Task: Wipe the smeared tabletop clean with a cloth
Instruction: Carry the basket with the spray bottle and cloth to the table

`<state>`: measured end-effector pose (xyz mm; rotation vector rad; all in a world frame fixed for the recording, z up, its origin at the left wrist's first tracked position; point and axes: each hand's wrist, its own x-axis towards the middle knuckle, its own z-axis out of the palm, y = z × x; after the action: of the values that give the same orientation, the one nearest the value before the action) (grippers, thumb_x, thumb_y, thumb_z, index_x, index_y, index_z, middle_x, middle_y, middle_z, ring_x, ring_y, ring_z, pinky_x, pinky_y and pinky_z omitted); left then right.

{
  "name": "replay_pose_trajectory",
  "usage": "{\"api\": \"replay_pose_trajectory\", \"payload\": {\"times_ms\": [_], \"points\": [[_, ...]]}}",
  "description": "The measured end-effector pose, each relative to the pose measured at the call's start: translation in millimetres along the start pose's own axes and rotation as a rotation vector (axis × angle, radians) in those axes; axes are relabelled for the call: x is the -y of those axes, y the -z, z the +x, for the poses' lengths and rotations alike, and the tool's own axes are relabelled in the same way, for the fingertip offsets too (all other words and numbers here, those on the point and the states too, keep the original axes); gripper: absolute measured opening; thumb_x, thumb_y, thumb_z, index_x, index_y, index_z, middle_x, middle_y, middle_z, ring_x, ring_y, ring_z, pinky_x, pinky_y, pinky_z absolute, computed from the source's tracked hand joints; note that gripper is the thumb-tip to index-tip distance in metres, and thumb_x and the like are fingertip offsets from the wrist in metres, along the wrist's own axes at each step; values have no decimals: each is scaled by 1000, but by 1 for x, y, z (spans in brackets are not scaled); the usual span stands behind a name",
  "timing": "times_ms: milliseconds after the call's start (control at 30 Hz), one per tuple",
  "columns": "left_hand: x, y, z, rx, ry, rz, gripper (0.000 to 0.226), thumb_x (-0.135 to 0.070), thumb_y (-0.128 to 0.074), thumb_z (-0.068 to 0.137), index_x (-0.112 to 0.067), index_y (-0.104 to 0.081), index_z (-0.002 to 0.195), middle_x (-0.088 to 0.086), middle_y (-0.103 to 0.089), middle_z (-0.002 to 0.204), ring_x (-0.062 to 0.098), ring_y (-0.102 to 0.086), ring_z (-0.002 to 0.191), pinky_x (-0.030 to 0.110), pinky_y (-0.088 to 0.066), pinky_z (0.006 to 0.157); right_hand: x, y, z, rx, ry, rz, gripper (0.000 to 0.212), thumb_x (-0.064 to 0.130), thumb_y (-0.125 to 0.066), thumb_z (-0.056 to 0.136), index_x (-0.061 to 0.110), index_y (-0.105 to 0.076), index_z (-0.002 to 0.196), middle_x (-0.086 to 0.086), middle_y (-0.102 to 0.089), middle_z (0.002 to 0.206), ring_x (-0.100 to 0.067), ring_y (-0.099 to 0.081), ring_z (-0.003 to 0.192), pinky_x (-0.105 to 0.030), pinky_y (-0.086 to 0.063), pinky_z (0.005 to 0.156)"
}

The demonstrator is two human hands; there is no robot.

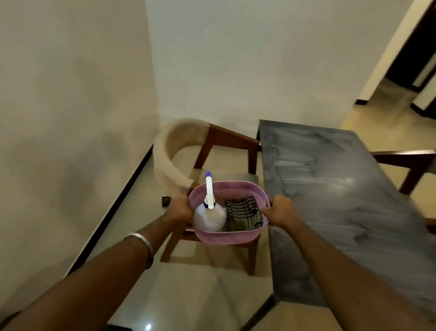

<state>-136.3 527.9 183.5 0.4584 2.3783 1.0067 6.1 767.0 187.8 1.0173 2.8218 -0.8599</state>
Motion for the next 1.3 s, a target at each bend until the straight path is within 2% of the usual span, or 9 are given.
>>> {"api": "replay_pose_trajectory", "payload": {"times_ms": [100,200,367,633,767,867,1000,1100,1300], "points": [[-37,-39,13,88,-22,50,19,3,-75,74,0,-71,92,18,-71,97,30,-70,81,35,-59,60,-44,27,-7,-33,-102,-1,27,20,-65,88,5,-63,65,-20,-72,78,-21,-59,58,-24,-45,50],[-67,-75,27,139,-77,39,23,-1,-70,81,-2,-69,104,17,-69,102,34,-69,87,45,-61,67,-83,48,-11,-44,-184,14,26,20,-63,89,-4,-71,84,-21,-72,86,-31,-69,79,-39,-58,73],[-109,-134,55,245,-147,125,16,6,-68,76,-7,-66,85,17,-69,99,33,-69,87,48,-60,70,-141,76,-11,-77,-286,54,26,14,-62,90,-10,-71,84,-27,-72,86,-31,-68,73,-38,-57,72],[-158,-213,90,302,-177,168,16,-13,-61,94,-4,-67,105,17,-68,106,26,-64,82,34,-58,70,-207,105,10,-85,-438,61,25,14,-59,94,-7,-71,101,-24,-72,96,-34,-71,88,-44,-58,82],[-174,-244,105,316,-211,272,26,-18,-62,93,-4,-66,114,14,-68,113,28,-65,101,34,-54,85,-236,112,23,-74,-476,61,24,13,-59,93,-5,-70,104,-22,-72,98,-31,-71,89,-41,-59,79],[-185,-264,114,302,-180,303,26,-20,-59,95,-5,-66,115,13,-67,116,25,-64,105,29,-50,83,-259,114,36,-44,-494,91,23,13,-58,93,-4,-70,104,-21,-72,98,-31,-71,88,-42,-59,80],[-198,-293,125,277,-137,355,24,-19,-60,94,-5,-67,112,13,-69,112,25,-65,103,31,-51,84,-292,124,60,-17,-490,82,25,15,-57,95,-6,-70,97,-18,-69,90,-30,-66,84,-35,-52,73],[-208,-318,132,276,-100,369,21,-16,-69,87,-6,-71,105,13,-71,105,25,-67,97,34,-56,85,-317,134,76,7,-467,71,29,15,-55,95,3,-64,71,-17,-62,80,-25,-59,76,-33,-47,67],[-230,-355,136,234,-73,376,20,-11,-64,87,-3,-71,105,17,-70,108,30,-66,101,35,-53,83,-363,148,95,41,-393,44,37,17,-55,97,8,-54,61,-15,-58,75,-22,-54,76,-30,-41,65]]}}
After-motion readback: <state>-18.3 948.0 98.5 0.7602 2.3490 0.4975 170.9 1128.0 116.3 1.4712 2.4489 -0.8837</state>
